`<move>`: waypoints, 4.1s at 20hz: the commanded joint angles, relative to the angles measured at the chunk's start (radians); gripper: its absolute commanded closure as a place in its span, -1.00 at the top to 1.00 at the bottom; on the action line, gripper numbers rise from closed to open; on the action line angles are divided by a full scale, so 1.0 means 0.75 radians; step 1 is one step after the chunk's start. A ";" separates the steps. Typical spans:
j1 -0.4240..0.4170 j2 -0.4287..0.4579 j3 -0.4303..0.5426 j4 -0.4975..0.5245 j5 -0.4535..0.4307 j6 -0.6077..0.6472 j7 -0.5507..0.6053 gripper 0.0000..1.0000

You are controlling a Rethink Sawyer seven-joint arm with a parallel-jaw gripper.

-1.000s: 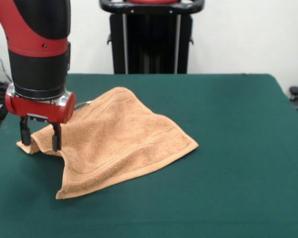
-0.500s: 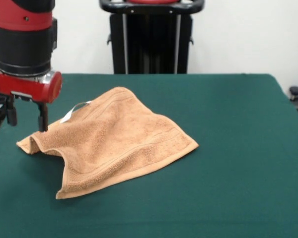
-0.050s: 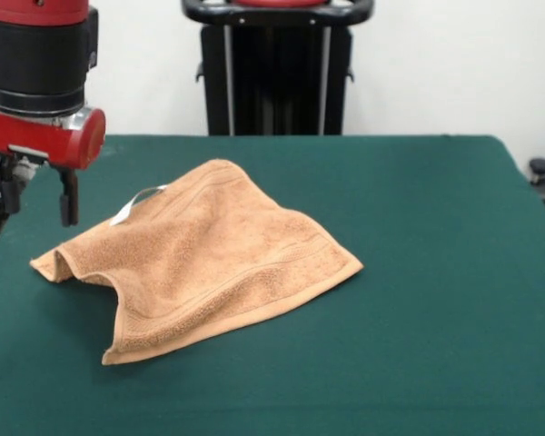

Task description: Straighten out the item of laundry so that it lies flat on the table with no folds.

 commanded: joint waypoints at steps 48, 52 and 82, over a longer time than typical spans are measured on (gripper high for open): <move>-0.003 -0.065 0.119 0.405 0.007 0.009 -0.057 1.00; 0.000 -0.065 0.121 0.402 -0.006 0.004 -0.063 1.00; 0.019 0.062 0.109 0.360 -0.040 -0.143 0.019 1.00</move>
